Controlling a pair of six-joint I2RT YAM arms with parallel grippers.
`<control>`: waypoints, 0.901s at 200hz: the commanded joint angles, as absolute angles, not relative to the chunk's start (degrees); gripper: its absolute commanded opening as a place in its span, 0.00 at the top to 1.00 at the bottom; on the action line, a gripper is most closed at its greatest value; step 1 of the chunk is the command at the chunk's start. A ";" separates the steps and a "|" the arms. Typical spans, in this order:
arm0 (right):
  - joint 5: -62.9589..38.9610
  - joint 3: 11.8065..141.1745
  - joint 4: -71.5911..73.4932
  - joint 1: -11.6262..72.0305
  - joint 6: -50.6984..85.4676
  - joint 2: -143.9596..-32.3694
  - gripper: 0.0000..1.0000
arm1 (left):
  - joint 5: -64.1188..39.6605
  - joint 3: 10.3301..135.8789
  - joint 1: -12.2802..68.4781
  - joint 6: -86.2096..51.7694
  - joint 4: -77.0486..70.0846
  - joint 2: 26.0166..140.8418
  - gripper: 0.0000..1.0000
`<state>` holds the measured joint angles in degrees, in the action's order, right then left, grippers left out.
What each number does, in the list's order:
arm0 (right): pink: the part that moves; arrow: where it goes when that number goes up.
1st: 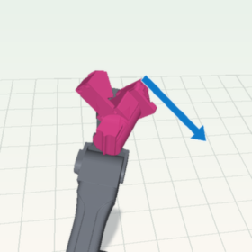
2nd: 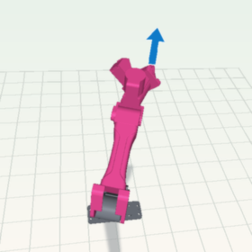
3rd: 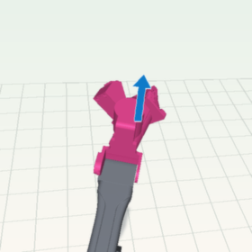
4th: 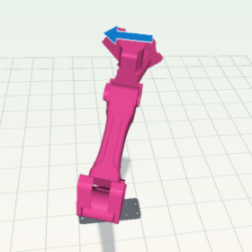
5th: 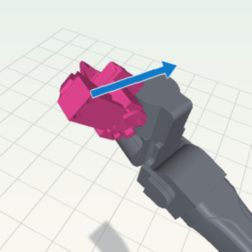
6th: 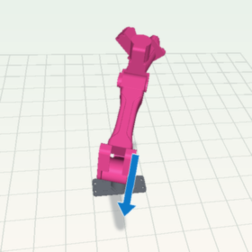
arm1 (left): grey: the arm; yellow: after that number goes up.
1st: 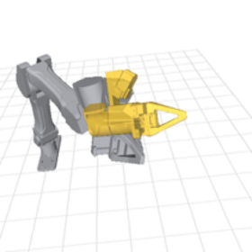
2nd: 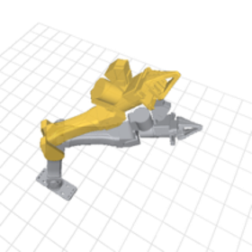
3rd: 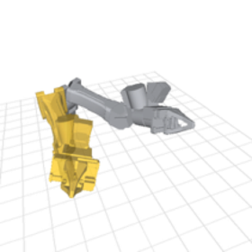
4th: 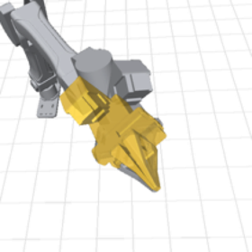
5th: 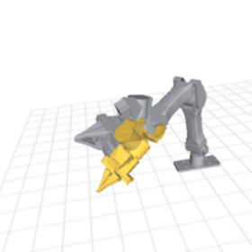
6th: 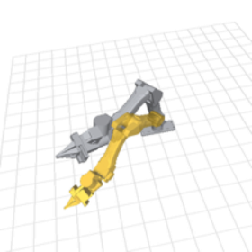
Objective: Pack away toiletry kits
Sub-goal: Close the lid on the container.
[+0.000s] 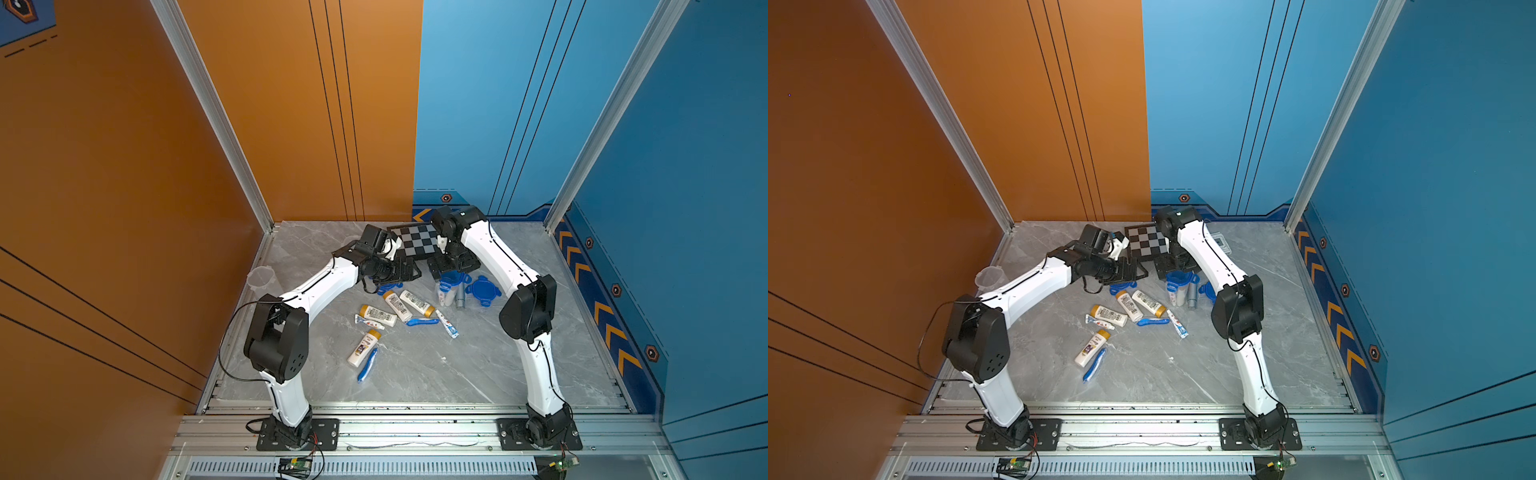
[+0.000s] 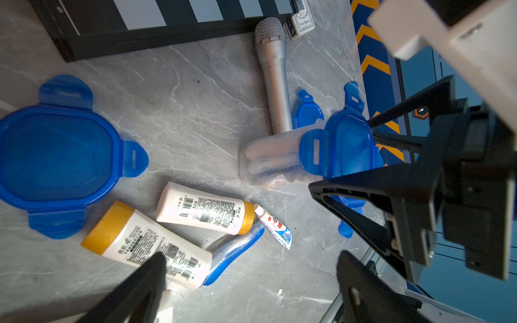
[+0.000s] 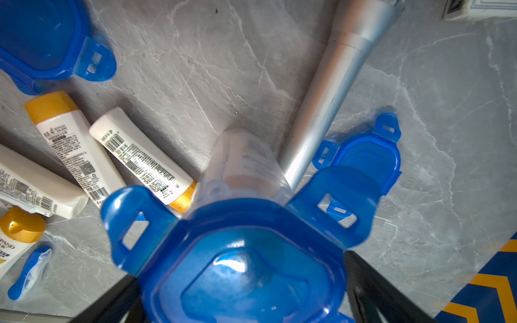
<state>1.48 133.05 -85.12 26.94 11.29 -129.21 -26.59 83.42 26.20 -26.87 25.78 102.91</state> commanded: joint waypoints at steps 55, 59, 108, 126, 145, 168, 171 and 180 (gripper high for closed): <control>-1.41 133.73 -86.13 25.14 8.11 -127.26 0.00 | -21.41 86.90 28.10 -27.00 30.45 102.81 0.01; -1.63 133.82 -86.05 25.05 8.01 -127.28 0.00 | -21.17 87.07 28.20 -27.14 30.50 102.83 0.01; -4.64 133.60 -85.56 24.43 5.78 -127.18 0.00 | -18.26 87.89 29.09 -29.02 30.67 102.13 0.01; -5.22 133.38 -85.52 24.47 5.28 -127.09 0.00 | -17.24 87.89 29.44 -29.19 30.59 102.04 0.02; -5.54 133.32 -85.56 24.37 4.98 -126.96 0.00 | -16.34 88.84 29.52 -28.67 31.77 102.28 0.01; -4.10 133.24 -85.68 24.35 6.06 -126.74 0.00 | -16.61 91.58 29.25 -26.40 34.30 103.24 0.01; -3.94 133.12 -85.62 24.42 6.18 -126.62 0.00 | -16.87 91.80 29.08 -26.21 34.36 103.33 0.01; -3.45 133.09 -85.55 24.43 7.00 -126.45 0.00 | -18.22 92.26 28.67 -25.73 34.37 103.84 0.01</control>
<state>-4.45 133.05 -84.93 24.71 6.17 -129.21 -17.76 89.30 28.95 -28.01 31.86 102.94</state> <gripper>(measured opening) 0.999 0.985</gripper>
